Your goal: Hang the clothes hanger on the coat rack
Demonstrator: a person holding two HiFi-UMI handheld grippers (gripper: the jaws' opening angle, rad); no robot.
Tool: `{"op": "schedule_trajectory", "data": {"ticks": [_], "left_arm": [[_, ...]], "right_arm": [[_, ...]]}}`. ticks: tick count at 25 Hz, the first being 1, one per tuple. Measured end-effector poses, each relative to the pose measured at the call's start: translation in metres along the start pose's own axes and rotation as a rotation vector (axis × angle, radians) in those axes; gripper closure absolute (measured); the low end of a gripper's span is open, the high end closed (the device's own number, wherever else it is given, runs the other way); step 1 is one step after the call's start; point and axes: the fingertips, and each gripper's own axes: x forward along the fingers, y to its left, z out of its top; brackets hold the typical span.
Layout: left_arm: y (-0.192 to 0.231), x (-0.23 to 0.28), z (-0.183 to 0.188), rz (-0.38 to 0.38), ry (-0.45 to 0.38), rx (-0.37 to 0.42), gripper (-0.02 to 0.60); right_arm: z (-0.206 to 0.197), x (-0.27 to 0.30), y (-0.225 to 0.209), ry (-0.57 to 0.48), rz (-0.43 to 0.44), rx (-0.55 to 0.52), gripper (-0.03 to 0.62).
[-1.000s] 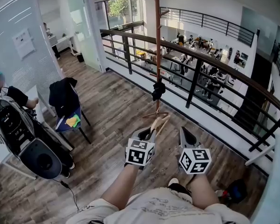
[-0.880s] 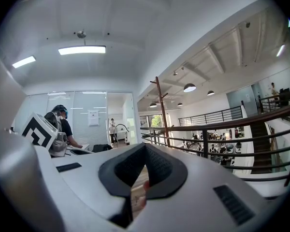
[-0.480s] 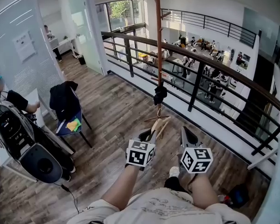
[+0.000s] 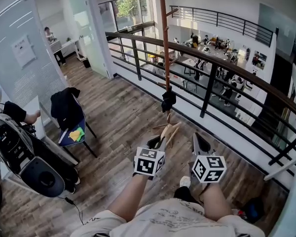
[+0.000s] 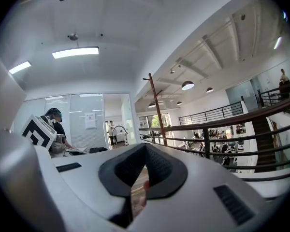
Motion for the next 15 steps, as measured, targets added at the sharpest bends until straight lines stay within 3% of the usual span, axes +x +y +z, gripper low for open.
{"op": "schedule_trajectory", "data": {"ticks": [15], "left_arm": [[0.012,0.077,0.017,-0.006,0.029,0.005,0.526]], "right_arm": [[0.005,0.059,-0.059,-0.006,-0.02,0.033,0.594]]}}
